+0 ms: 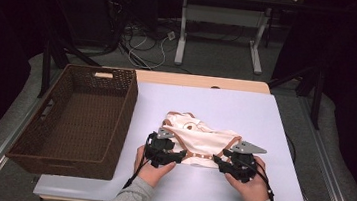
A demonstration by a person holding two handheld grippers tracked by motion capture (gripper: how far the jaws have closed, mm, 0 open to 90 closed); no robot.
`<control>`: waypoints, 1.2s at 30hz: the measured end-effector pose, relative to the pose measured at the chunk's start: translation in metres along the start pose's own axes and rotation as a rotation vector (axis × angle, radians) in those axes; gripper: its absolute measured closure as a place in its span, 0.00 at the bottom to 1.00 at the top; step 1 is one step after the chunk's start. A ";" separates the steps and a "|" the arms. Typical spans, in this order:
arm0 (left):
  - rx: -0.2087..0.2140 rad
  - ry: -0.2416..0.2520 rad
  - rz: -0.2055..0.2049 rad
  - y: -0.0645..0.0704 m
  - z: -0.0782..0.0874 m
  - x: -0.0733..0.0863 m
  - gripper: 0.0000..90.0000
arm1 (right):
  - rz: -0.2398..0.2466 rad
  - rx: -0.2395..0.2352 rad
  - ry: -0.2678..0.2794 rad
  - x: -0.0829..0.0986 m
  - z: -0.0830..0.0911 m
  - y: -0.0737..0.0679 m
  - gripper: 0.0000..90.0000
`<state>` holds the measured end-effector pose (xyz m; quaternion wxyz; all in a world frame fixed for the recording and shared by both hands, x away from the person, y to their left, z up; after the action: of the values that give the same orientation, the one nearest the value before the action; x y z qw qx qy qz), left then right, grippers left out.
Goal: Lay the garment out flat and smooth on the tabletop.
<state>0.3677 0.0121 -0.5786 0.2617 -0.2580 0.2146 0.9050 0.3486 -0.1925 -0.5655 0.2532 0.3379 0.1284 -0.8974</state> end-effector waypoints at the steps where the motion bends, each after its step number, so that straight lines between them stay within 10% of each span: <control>1: 0.003 -0.004 0.003 0.000 -0.001 0.001 0.50 | -0.002 -0.001 0.001 0.001 -0.001 -0.001 0.61; 14: 0.021 -0.087 0.044 0.008 -0.017 0.012 0.64 | -0.011 0.020 -0.088 0.016 -0.018 0.001 0.72; 36: 0.006 -0.114 -0.011 0.013 -0.019 0.016 0.99 | -0.046 0.021 -0.171 0.018 -0.022 0.001 0.99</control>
<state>0.3549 -0.0018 -0.5991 0.2790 -0.2065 0.2007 0.9161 0.3492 -0.1908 -0.5942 0.2388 0.2594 0.1046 -0.9299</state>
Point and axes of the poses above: each handheld gripper's, and its own axes: z roughly backward along the jaws, x roughly out of its underside, y roughly to its right, the point moved 6 cm from there along -z, roughly forward along the jaws, and after that the axes turned 11 degrees about -y, right-handed, at the moved point
